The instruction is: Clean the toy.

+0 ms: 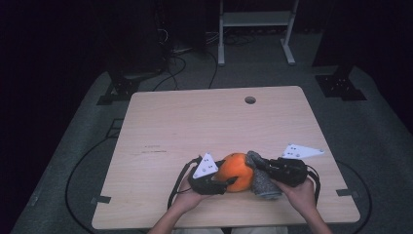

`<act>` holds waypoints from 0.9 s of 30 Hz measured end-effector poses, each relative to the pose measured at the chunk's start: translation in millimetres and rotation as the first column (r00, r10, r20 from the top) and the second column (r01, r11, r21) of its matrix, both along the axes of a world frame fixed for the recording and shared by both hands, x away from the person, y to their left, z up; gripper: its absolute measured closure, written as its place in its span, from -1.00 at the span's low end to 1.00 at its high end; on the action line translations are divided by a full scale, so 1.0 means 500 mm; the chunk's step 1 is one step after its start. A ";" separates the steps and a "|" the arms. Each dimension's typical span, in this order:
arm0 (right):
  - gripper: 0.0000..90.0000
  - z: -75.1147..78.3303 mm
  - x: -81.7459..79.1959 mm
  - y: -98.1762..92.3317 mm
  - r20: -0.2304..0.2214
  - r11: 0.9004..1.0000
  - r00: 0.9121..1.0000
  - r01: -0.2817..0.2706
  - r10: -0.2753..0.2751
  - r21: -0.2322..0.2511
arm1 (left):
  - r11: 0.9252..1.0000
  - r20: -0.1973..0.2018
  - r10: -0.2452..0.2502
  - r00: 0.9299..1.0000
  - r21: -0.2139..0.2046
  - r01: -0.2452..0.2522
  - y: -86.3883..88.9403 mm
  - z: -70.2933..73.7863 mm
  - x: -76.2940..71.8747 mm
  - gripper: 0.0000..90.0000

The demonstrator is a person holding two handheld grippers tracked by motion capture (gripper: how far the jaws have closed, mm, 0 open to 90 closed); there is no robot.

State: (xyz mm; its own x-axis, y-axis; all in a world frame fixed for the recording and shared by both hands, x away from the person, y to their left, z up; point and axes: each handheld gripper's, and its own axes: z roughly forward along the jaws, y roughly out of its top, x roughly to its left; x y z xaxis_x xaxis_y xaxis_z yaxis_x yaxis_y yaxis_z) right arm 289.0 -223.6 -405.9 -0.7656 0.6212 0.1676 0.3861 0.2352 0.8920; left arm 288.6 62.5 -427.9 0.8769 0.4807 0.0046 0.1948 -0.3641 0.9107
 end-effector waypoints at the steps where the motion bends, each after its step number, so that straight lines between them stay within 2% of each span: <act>1: 0.79 0.005 -0.005 0.002 0.013 1.000 1.000 -0.001 0.001 -0.001 | 1.000 -0.002 0.005 1.000 0.002 -0.005 0.000 0.002 -0.001 -0.17; 3: 0.79 0.021 -0.020 0.016 0.053 0.999 0.998 -0.031 0.031 -0.007 | 1.000 -0.010 0.016 1.000 -0.004 -0.016 0.000 0.005 0.000 -0.17; 5: 0.79 0.034 -0.034 0.037 0.091 0.998 0.994 -0.065 0.067 -0.026 | 0.999 -0.037 0.022 0.999 -0.023 -0.023 0.002 0.007 0.003 -0.16; 7: 0.79 0.036 -0.040 0.052 0.118 0.995 0.990 -0.065 0.073 -0.070 | 0.999 -0.053 0.023 0.998 -0.042 -0.025 0.007 0.009 0.002 -0.16; 8: 0.79 0.033 -0.036 0.050 0.121 0.995 0.990 -0.062 0.070 -0.072 | 0.998 -0.062 0.025 0.998 -0.055 -0.029 0.010 0.011 0.001 -0.15; 9: 0.79 0.027 -0.031 0.046 0.108 0.997 0.992 -0.052 0.059 -0.065 | 0.998 -0.063 0.032 0.997 -0.057 -0.036 0.013 0.012 0.001 -0.15; 11: 0.79 0.016 -0.019 0.034 0.091 0.996 0.996 -0.006 0.014 -0.092 | 0.997 -0.067 0.037 0.997 -0.058 -0.041 0.016 0.013 0.003 -0.15; 12: 0.79 0.012 -0.016 0.028 0.072 0.997 0.997 0.002 0.004 -0.079 | 0.997 -0.067 0.039 0.997 -0.060 -0.043 0.016 0.012 0.004 -0.15; 13: 0.79 0.012 -0.017 0.025 0.070 0.998 0.998 -0.001 0.006 -0.064 | 0.998 -0.063 0.040 0.997 -0.055 -0.044 0.015 0.011 0.004 -0.15; 15: 0.79 0.018 -0.027 0.032 0.090 0.997 0.996 -0.019 0.026 -0.069 | 0.998 -0.064 0.041 0.997 -0.052 -0.044 0.012 0.010 0.005 -0.16; 17: 0.79 0.020 -0.031 0.042 0.109 0.995 0.993 -0.026 0.036 -0.094 | 0.999 -0.047 0.039 0.998 -0.033 -0.040 0.010 0.009 0.004 -0.29; 19: 0.79 0.014 -0.022 0.041 0.093 0.995 0.995 -0.029 0.038 -0.092 | 1.000 -0.028 0.021 0.999 0.000 -0.021 0.010 0.008 0.005 -0.54; 20: 0.79 0.011 -0.019 0.039 0.088 0.996 0.996 -0.027 0.035 -0.090 | 1.000 -0.025 0.018 1.000 0.020 -0.017 0.010 0.007 0.007 -0.60; 21: 0.79 0.007 -0.015 0.036 0.082 0.996 0.996 -0.024 0.031 -0.089 | 1.000 -0.024 0.022 0.999 0.022 -0.022 0.010 0.005 0.008 -0.61; 25: 0.79 0.003 -0.009 0.027 0.073 0.996 0.997 0.002 0.005 -0.094 | 0.999 -0.018 0.040 0.999 0.006 -0.040 0.004 0.003 0.008 -0.36; 27: 0.79 0.007 -0.018 0.030 0.079 0.996 0.997 -0.002 0.009 -0.091 | 0.999 -0.020 0.049 0.999 0.005 -0.048 0.002 0.000 0.007 -0.31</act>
State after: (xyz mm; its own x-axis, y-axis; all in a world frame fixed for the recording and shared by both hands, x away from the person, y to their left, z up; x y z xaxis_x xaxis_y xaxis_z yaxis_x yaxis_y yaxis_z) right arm 280.0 -208.7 -402.3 -0.7776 0.6268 0.0494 0.3132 0.3181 0.8948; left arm 291.8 63.3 -427.9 0.8524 0.5227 -0.0102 0.2304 -0.3580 0.9049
